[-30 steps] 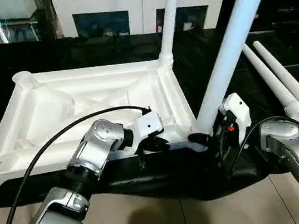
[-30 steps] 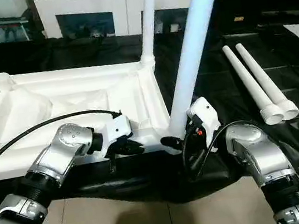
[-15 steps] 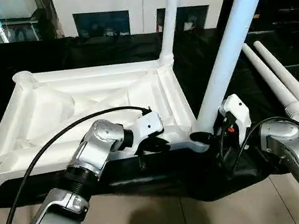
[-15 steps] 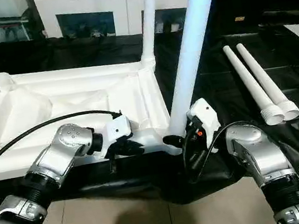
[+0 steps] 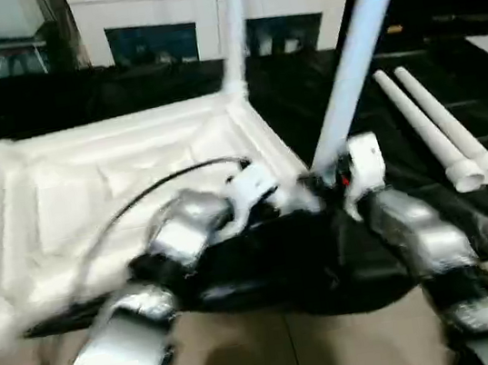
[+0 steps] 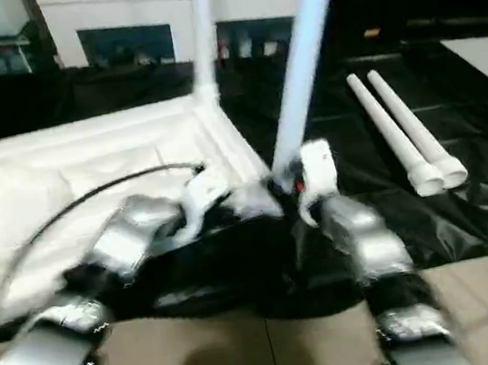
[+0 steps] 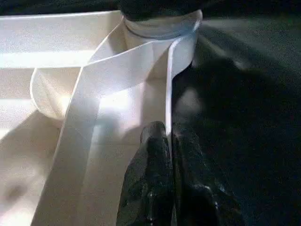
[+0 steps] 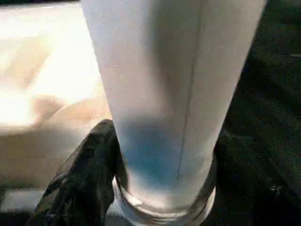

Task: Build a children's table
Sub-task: Rotate leg to tighten

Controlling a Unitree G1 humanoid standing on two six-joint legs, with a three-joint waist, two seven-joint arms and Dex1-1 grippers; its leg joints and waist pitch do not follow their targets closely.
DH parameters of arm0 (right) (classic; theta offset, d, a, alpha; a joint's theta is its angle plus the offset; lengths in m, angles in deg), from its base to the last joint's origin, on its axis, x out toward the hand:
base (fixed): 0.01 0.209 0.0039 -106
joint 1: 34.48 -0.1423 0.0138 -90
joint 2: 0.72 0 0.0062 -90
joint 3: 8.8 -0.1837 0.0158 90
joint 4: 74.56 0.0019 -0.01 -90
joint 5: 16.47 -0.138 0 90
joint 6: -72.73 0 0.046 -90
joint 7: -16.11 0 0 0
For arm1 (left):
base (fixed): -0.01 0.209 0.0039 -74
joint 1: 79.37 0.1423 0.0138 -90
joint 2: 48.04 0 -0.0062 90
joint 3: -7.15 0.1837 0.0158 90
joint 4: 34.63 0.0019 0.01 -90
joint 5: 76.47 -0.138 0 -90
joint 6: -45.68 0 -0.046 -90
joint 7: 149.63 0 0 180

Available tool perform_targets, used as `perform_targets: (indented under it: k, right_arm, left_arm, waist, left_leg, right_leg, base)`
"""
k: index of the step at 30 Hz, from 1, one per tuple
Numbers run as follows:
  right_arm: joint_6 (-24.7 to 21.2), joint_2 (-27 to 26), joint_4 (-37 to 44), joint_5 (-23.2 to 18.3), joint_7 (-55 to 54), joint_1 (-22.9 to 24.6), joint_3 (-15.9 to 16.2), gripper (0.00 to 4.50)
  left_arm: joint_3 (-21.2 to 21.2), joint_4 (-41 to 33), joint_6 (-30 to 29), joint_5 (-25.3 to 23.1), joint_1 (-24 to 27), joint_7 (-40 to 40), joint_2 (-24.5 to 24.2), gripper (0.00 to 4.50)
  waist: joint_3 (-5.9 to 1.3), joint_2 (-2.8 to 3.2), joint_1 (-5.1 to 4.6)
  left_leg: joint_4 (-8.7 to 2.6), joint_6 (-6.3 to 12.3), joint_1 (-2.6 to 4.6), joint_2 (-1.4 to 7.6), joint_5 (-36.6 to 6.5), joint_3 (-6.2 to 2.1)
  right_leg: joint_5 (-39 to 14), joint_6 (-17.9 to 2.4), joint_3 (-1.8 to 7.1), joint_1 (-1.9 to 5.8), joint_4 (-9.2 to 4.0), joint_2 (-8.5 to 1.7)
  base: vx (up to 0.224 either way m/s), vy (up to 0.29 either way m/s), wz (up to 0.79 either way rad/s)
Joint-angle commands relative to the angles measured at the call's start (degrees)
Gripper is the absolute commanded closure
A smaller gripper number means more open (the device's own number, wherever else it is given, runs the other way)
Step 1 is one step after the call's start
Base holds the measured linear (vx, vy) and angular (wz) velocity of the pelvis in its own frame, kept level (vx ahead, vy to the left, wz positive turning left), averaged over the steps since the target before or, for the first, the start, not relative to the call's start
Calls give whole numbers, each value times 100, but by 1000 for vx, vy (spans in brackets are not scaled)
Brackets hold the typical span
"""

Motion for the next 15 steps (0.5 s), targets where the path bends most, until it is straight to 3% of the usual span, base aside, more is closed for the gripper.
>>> perform_targets:
  k: [1, 4, 9, 12, 13, 15]
  right_arm:
    - [326, -366, -588, -15, -830, -297, -183, 189]
    - [524, -553, -922, 59, -1215, -541, -216, 189]
    - [947, -792, -1424, 205, -1576, -958, -319, 189]
    - [1049, -765, -1473, 216, -1501, -992, -340, 189]
    - [1060, -759, -1482, 223, -1496, -995, -338, 154]
    - [1250, -710, -1379, 183, -1063, -951, -276, 133]
  left_arm:
    - [-441, 374, -86, 69, -376, -1135, 233, 450]
    - [-553, 605, -20, 147, -500, -1350, 435, 450]
    - [-504, 1005, 261, 51, -681, -1577, 612, 450]
    - [-486, 994, 298, 27, -678, -1531, 566, 450]
    - [-487, 1002, 308, 24, -679, -1525, 561, 450]
    - [-484, 1028, 458, -6, -664, -1380, 503, 450]
  waist:
    - [-404, -38, 5]
    - [-439, -34, 7]
    - [-470, -37, 61]
    - [-466, -63, 74]
    - [-452, -62, 75]
    - [-438, -80, 73]
  left_leg:
    - [-444, -139, 177, 270, -1596, -139]
    - [-421, -1, 146, 248, -1251, -128]
    - [-373, 406, 128, 251, -659, -102]
    - [-363, 538, 134, 251, -596, -88]
    - [-370, 557, 134, 255, -672, -88]
    - [-380, 529, 138, 259, -883, -89]
  right_leg:
    - [-1531, -1089, 175, 164, -478, -318]
    - [-1073, -1137, 171, 202, -433, -310]
    - [-90, -1331, 163, 255, -316, -298]
    - [32, -1412, 159, 263, -303, -296]
    - [-95, -1414, 160, 260, -323, -304]
    - [-428, -1358, 158, 260, -367, -309]
  base:
    - [0, 0, 0]
    - [0, 0, 0]
    - [0, 0, 0]
    - [0, 0, 0]
    - [0, 0, 0]
    - [0, 0, 0]
